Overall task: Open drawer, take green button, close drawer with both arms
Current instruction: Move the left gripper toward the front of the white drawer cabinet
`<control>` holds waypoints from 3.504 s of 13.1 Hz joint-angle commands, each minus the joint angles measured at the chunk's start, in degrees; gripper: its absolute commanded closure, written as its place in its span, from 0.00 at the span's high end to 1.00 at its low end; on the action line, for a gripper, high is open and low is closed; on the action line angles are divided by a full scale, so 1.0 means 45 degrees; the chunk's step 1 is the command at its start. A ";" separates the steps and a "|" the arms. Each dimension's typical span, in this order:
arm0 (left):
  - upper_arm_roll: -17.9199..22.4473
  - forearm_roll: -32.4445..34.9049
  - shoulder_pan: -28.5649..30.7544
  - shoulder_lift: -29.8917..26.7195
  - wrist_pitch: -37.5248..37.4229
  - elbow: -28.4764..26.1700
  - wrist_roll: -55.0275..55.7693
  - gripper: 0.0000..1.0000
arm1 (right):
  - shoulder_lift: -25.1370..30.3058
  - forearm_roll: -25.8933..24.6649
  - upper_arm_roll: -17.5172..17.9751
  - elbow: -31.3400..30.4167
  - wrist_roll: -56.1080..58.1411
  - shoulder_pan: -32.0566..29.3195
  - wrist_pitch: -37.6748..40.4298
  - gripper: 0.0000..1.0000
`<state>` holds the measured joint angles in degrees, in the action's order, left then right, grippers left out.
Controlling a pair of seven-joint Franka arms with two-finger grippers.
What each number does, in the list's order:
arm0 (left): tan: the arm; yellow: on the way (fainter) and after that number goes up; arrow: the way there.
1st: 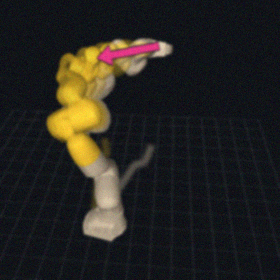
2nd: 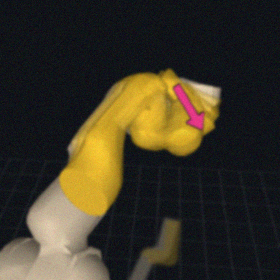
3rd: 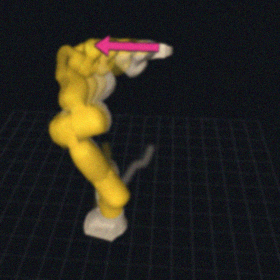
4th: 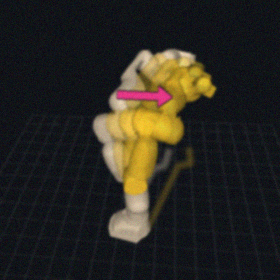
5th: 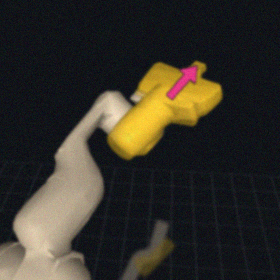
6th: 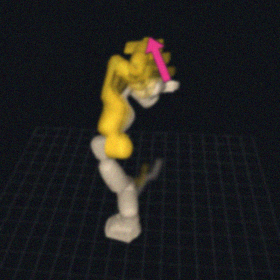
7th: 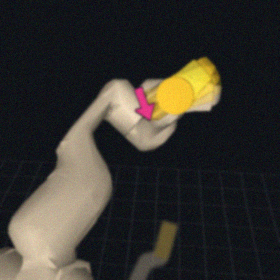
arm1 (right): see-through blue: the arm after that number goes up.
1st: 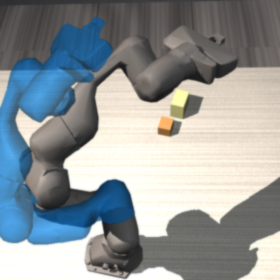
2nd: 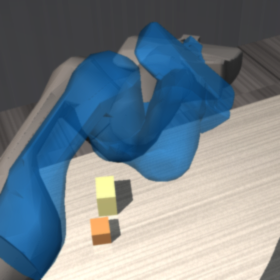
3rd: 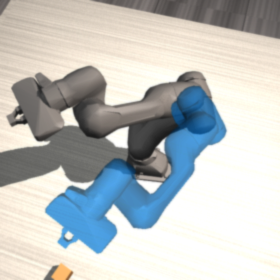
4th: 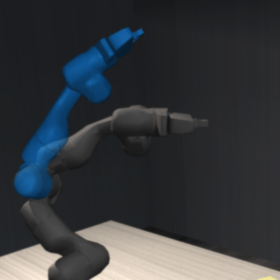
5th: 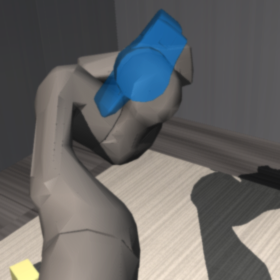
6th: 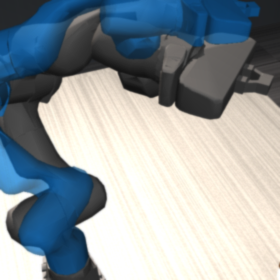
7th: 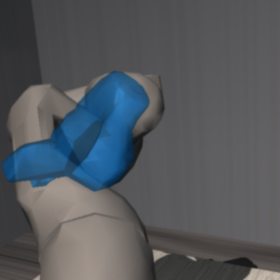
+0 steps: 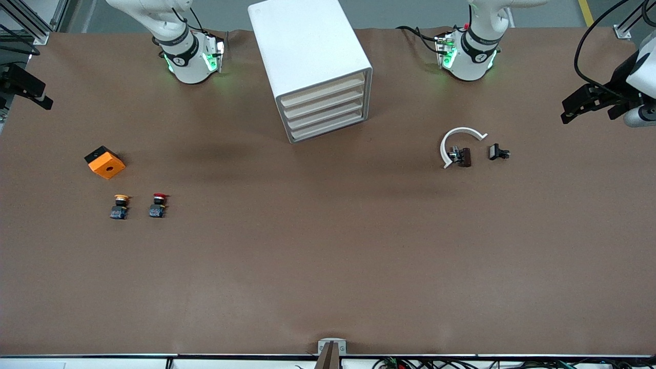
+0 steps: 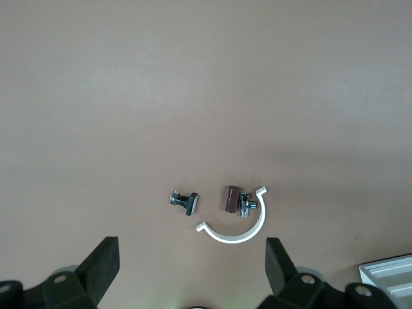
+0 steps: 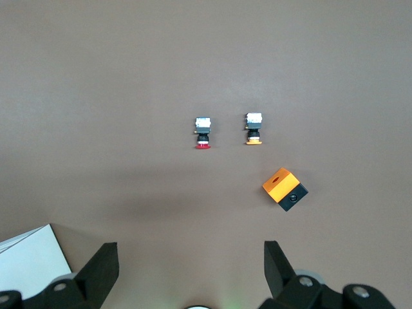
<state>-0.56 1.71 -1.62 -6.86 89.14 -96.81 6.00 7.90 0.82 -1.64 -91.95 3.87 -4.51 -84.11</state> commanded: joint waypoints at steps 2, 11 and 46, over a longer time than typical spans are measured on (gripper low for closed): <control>0.0046 -0.0243 -0.0070 0.0138 -0.0238 0.0322 0.0092 1.00 | 0.0100 0.0170 0.0052 0.0024 -0.0058 -0.0110 0.0097 1.00; -0.0286 -0.0204 0.0028 0.0196 -0.0472 0.0225 0.0287 1.00 | 0.0081 0.0150 0.0052 0.0063 -0.0058 -0.0110 0.0000 1.00; -0.3152 -0.0771 0.0106 0.8475 0.3592 0.0068 1.4595 1.00 | 0.0081 0.0150 0.0052 -0.0015 -0.0020 -0.0110 -0.0274 1.00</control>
<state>-11.74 -1.56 -1.30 29.07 107.16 -97.41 65.49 7.90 0.82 -1.60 -91.98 3.86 -4.53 -85.26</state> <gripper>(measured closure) 0.000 0.000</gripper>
